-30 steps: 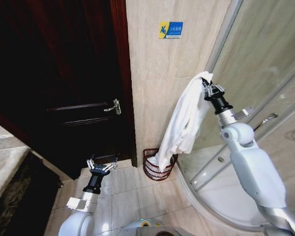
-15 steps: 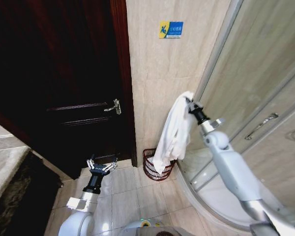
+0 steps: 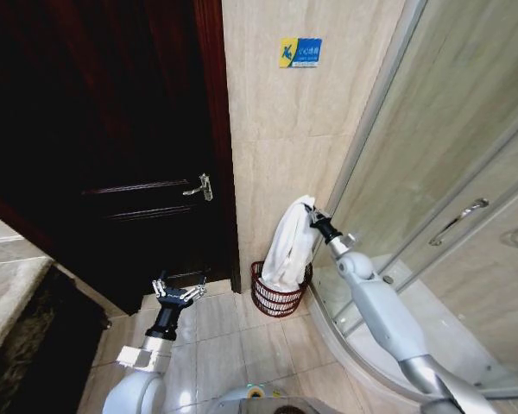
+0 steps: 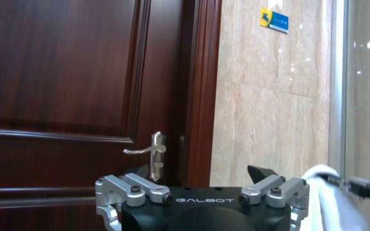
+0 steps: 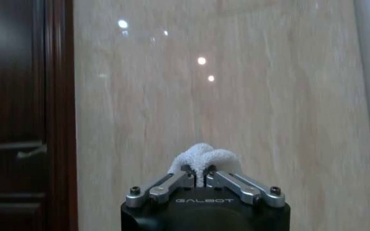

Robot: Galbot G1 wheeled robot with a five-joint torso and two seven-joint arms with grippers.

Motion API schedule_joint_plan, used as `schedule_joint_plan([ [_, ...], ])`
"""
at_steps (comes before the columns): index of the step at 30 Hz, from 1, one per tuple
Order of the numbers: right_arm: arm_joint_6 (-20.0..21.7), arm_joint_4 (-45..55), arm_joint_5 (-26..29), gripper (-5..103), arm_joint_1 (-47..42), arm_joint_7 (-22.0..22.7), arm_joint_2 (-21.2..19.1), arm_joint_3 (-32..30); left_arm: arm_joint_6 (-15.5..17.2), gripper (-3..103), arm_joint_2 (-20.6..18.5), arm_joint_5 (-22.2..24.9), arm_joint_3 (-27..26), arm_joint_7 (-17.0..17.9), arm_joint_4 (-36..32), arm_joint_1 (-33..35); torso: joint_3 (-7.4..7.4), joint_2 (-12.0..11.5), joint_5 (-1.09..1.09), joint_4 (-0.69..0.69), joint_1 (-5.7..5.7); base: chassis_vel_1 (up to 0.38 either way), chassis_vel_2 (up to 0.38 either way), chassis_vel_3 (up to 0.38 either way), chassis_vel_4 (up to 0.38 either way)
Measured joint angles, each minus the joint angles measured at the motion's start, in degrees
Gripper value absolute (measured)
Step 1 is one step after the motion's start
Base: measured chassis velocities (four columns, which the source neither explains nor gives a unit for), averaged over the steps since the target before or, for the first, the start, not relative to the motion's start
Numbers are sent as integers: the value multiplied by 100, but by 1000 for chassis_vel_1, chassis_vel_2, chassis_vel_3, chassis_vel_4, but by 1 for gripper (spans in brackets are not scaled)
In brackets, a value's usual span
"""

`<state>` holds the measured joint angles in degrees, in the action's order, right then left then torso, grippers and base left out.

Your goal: Discard the used towel into the hamper.

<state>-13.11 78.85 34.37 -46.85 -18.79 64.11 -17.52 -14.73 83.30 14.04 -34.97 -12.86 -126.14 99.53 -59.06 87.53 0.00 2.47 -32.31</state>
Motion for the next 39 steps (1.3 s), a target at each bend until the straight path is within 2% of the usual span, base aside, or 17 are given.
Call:
schedule_joint_plan([
  [7, -11, -506, -75, 4, -59, -137, 207, 37, 0, 100, 0, 0, 0, 0, 0, 0, 0, 0, 0, 0, 0, 0, 0, 0, 0],
  [16, -263, -1648, -394, 4, 95, -442, 540, -17, 0, 100, 0, 0, 0, 0, 0, 0, 0, 0, -1, 0, 0, 0, 0, 0, 0],
  [33, -640, -3890, -1061, 4, 961, -890, 1247, -296, 0, 100, 0, 0, 0, 0, 0, 0, 0, 0, 0, 1, 0, 0, 0, 0, 0],
  [39, -652, -3916, -1077, 4, 1163, -886, 1235, -278, 0, 100, 0, 0, 0, 0, 0, 0, -1, 0, 0, 0, 0, 0, 0, 0, 0],
])
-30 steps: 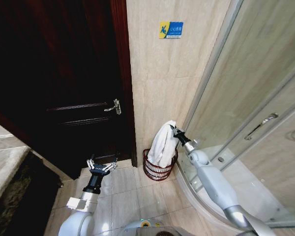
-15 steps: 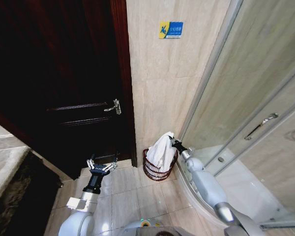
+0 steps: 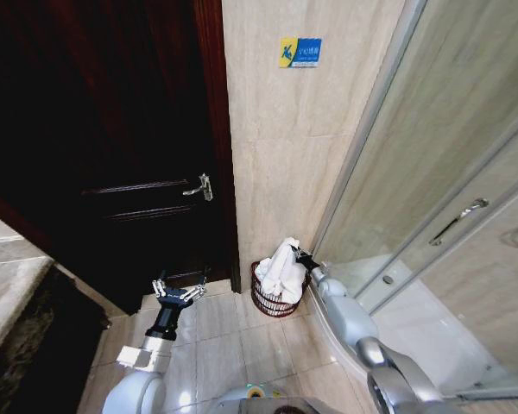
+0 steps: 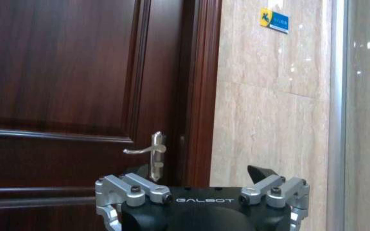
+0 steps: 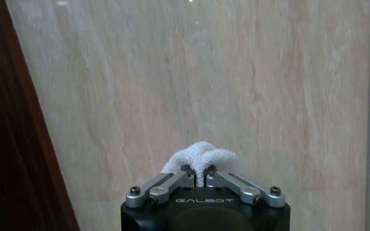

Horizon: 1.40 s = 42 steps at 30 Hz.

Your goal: Discard the used towel into the hamper.

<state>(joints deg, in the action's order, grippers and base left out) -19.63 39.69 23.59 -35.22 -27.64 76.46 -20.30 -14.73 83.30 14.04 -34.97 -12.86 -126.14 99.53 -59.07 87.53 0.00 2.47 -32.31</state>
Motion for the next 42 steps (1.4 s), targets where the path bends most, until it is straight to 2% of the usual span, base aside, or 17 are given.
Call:
schedule_joint_plan([
  [6, 31, 374, -6, 4, 180, 84, -34, 55, 0, 100, 0, 0, 0, 0, 0, 0, 0, 0, 0, 0, 0, 0, 0, 0, 0],
  [13, -80, 627, -263, 4, 275, 272, -10, 46, 0, 100, 0, 0, 0, 0, 0, 0, 0, 0, 0, 0, 0, 0, 0, 0, 0],
  [21, -213, 118, -539, 4, 229, 257, 174, -251, 0, 100, 0, 0, 0, 0, 0, 0, 0, 0, 0, 0, 0, 0, 0, 0, 0],
  [26, 88, -295, -574, 4, -42, 301, 360, -411, 0, 100, 0, 0, 0, 0, 0, 0, 1, 0, 1, -1, 0, 0, 0, 0, 0],
  [30, 151, -460, -653, 4, -130, 375, 454, -482, 0, 100, 0, 0, 0, 0, 0, 0, 1, 0, -1, 0, 0, 0, 0, 0, 0],
  [42, 347, 161, -655, 4, -479, 636, 396, -394, 0, 100, 0, 0, 0, 0, 0, 0, 1, 0, 1, 0, 0, 0, 0, 0, 0],
])
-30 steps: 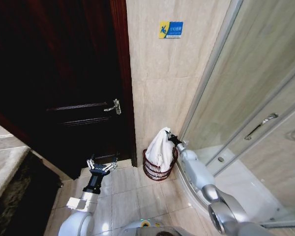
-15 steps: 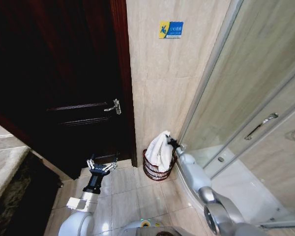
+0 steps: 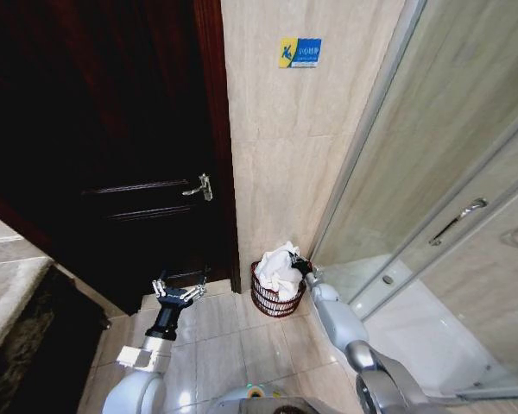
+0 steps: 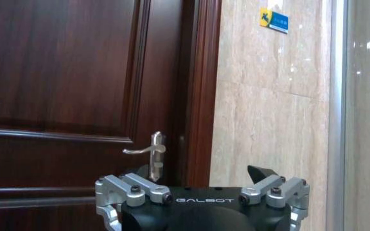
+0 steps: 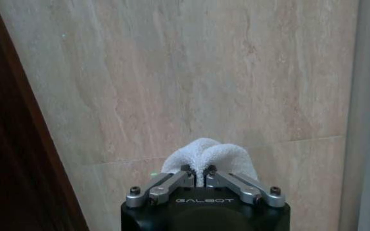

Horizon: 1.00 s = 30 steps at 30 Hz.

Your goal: Discard the used towel into the hamper.

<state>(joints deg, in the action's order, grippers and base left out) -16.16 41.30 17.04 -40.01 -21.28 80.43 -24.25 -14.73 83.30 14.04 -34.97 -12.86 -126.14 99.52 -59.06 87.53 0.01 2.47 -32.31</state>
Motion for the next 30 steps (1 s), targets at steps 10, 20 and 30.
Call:
schedule_joint_plan([
  [10, -54, 447, -7, 4, -519, 118, 19, -71, 0, 100, 0, 0, 0, 0, 0, 1, 1, 1, 1, 1, 2, -34, 29, 41, -45],
  [20, 75, 609, -24, 4, -1099, 329, 99, -268, 0, 100, 0, 0, 0, 1, 0, 0, -1, -2, 0, 0, -4, -80, 91, 89, -100],
  [30, 565, 274, -439, 4, -1174, 241, 92, -242, 0, 100, 0, 0, 0, 0, 0, 1, 1, 1, -1, 0, 4, 20, -17, -16, 14],
])
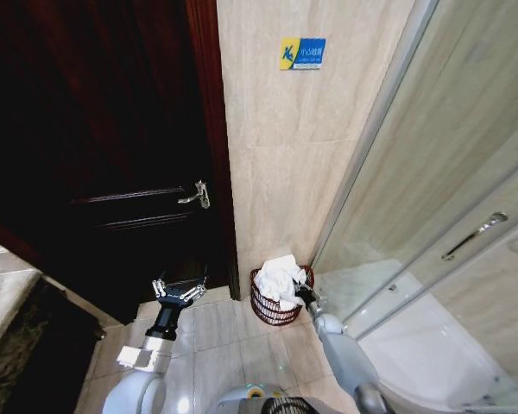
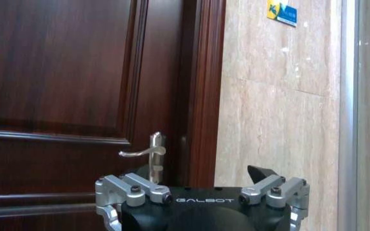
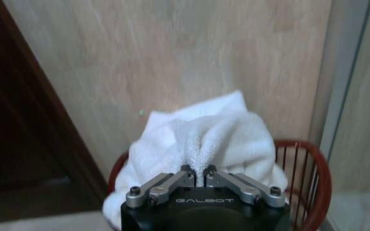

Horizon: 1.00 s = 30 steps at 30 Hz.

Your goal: Discard the used towel into the hamper.

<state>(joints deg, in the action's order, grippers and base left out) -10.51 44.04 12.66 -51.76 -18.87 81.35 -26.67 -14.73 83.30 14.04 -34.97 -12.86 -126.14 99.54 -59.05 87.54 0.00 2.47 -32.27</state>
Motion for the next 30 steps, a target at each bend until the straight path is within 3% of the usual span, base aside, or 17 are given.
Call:
schedule_joint_plan([
  [7, 514, -473, -105, 4, 404, -143, 34, -37, 0, 100, 0, 0, 0, 0, 0, -1, -1, -1, 0, 1, -5, 0, 0, 0, 0],
  [21, 452, -723, -198, 4, 567, -187, 68, -151, 0, 100, 0, 0, 0, 0, 0, -1, -1, 0, 0, 0, -2, -3, 2, 3, -4],
  [30, 406, -593, -184, 4, 465, -97, 70, -115, 0, 100, 0, 0, 0, 0, 0, -1, -2, -2, 1, 0, -7, -136, 140, 150, -150],
])
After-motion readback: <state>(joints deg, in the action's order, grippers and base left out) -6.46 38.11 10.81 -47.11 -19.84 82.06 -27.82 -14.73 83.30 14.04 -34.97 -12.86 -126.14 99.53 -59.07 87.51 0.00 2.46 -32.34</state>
